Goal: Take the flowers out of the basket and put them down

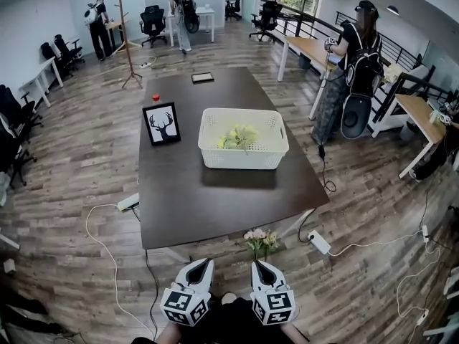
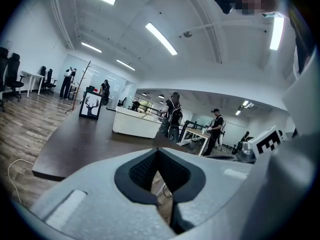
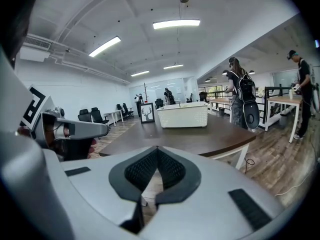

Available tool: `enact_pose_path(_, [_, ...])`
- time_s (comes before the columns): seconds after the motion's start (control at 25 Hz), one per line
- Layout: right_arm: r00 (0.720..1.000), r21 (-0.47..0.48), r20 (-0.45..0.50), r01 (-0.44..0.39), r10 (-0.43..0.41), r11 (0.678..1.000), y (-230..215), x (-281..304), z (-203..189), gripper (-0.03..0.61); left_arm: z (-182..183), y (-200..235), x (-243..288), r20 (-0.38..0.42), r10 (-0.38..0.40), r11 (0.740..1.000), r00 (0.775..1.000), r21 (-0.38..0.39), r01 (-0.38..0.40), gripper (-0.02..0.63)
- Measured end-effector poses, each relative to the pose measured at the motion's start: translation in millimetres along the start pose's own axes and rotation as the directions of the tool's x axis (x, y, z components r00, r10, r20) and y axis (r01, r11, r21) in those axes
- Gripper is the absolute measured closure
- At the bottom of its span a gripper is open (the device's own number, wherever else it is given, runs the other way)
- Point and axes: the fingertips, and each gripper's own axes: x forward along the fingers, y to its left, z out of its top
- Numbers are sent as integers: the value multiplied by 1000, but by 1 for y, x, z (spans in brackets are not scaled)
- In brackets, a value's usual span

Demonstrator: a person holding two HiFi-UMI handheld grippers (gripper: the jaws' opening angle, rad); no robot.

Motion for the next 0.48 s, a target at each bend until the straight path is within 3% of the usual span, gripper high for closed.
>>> enact_pose_path(0.48, [1000, -1, -22, -23, 23, 1000, -13, 32, 6, 572, 8, 20, 34, -9, 8, 1000, 1000, -12, -8, 606])
